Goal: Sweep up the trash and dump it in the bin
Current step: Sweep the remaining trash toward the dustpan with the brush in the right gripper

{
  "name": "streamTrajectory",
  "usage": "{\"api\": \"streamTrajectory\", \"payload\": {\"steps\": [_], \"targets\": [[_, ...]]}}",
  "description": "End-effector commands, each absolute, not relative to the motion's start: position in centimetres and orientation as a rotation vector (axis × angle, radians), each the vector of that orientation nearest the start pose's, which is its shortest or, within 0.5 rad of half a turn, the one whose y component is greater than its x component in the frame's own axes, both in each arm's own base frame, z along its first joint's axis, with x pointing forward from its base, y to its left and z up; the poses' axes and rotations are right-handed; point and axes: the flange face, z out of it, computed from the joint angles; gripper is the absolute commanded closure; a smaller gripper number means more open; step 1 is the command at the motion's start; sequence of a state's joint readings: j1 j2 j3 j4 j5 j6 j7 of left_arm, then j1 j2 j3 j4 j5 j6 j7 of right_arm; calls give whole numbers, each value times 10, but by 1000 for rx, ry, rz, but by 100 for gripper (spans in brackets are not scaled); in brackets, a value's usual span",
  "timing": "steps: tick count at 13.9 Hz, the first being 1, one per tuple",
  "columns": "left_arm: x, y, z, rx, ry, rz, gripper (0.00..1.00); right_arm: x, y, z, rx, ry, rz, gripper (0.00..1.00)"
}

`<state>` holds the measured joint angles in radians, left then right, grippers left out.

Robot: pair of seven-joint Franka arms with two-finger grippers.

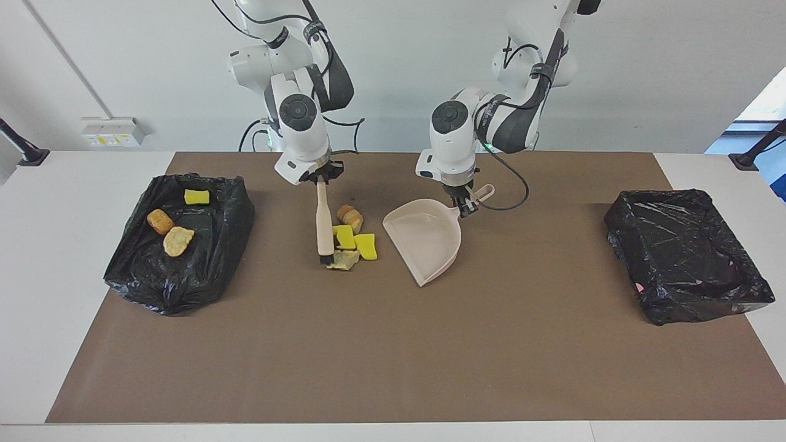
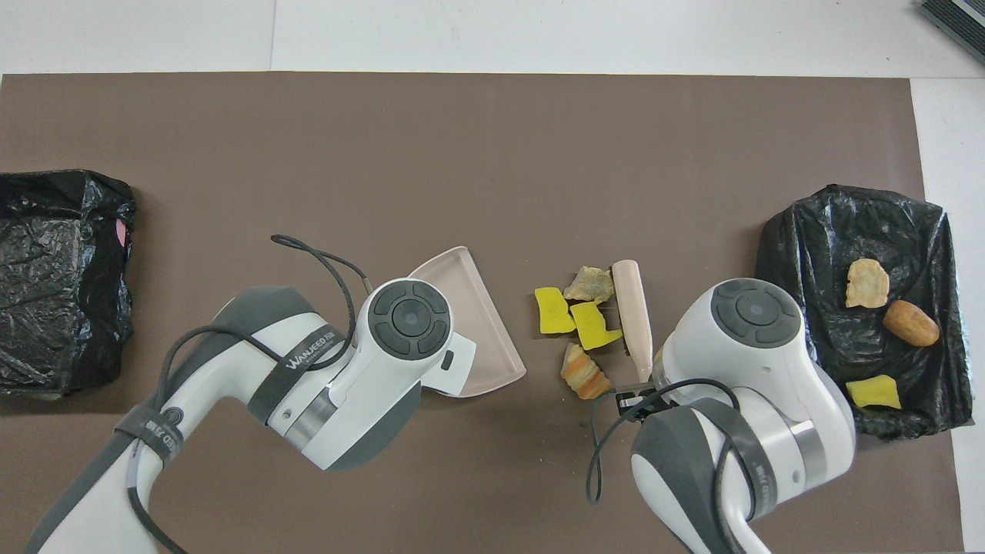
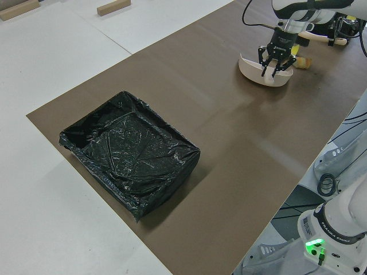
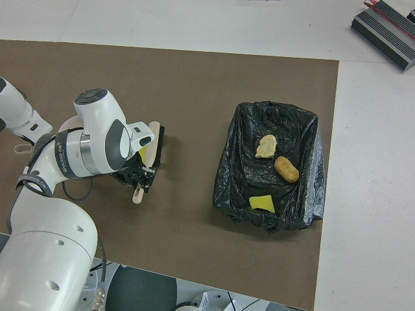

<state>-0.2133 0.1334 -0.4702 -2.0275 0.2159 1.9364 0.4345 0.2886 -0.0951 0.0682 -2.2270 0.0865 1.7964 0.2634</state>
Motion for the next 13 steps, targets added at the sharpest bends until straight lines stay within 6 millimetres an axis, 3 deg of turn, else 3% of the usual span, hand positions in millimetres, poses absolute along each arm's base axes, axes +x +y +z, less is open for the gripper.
{"api": "streamTrajectory", "payload": {"steps": [1,2,4,8,13], "targets": [[429,-326,375,-2385,1720,272,100,436,151,390,-3257,-105,493,100],[430,-326,375,-2381,1729,267,100,430,144,384,-3326,-169,477,100],[431,-328,375,-2330,1816,258,100,420,152,365,-3349,-239,519,100],[431,-330,373,-2223,1964,271,100,410,190,339,-3230,-297,603,100],[424,-332,373,-2238,1953,288,100,407,234,338,-3041,-256,625,100]]}}
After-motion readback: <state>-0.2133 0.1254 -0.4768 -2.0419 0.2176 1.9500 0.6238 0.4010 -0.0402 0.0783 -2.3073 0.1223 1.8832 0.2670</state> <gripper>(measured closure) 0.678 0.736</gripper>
